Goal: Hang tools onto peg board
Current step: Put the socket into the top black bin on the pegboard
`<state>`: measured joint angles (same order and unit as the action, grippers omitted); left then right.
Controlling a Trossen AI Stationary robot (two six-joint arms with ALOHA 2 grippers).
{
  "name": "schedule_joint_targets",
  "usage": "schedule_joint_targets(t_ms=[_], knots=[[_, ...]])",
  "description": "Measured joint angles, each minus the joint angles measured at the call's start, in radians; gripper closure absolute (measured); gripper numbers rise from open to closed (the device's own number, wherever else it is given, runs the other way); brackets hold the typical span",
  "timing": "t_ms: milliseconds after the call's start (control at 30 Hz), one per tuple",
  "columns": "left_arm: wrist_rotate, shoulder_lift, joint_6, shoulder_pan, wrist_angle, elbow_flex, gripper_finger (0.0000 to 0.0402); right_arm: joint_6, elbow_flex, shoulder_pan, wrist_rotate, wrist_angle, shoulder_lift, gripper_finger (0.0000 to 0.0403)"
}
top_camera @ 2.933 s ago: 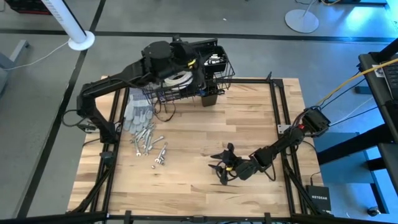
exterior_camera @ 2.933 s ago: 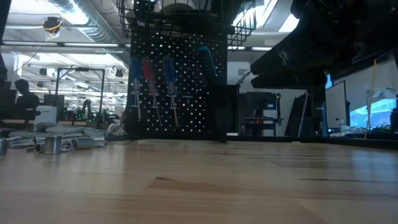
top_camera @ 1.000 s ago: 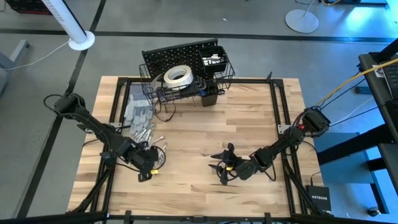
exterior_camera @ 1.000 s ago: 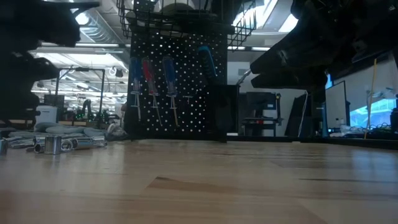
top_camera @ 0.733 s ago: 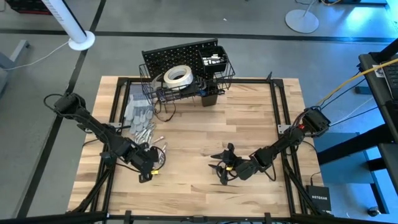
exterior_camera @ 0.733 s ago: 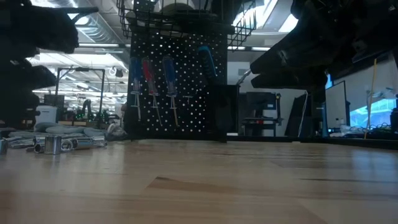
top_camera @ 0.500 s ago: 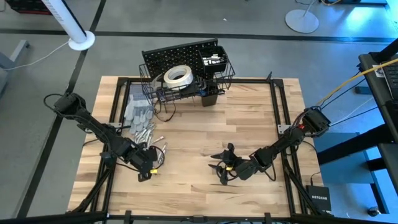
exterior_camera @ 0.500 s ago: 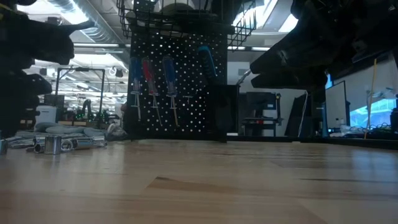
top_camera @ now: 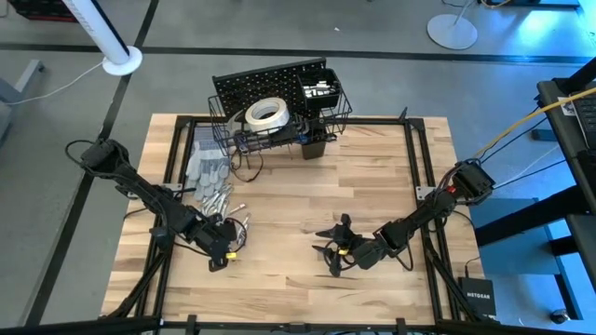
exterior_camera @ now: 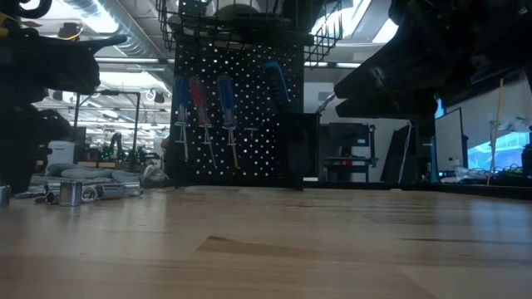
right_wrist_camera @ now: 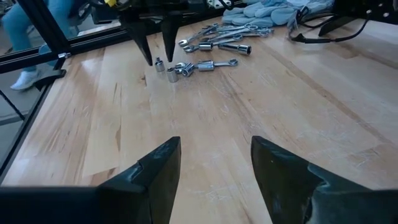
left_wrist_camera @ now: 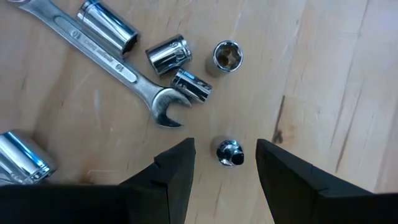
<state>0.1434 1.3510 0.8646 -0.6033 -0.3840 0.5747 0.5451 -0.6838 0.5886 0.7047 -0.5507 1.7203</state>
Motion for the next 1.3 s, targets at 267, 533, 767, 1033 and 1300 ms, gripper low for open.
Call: schedule_joint_targets(t_ms=[267,533,767,1033,1300], knots=[[0.001,0.000,-0.031,0.000,0.000,0.000,0.0300,0.000,0.000,0.000,0.002,0.000,0.000,0.0204],[0.006,-0.003,-0.063,0.000,0.013,0.003,0.0381,0.000,0.000,0.000,0.002,0.000,0.000,0.0204],[-0.003,-0.001,-0.055,0.000,-0.006,0.021,0.0392,0.000,0.000,0.000,0.002,-0.001,0.000,0.0204],[-0.005,-0.022,-0.159,0.015,-0.068,0.229,0.0394,0.000,0.000,0.000,0.002,-0.002,0.000,0.0204],[0.150,-0.047,-0.503,0.097,-0.129,0.538,0.0394,0.000,0.000,0.000,0.002,-0.002,0.000,0.0204]])
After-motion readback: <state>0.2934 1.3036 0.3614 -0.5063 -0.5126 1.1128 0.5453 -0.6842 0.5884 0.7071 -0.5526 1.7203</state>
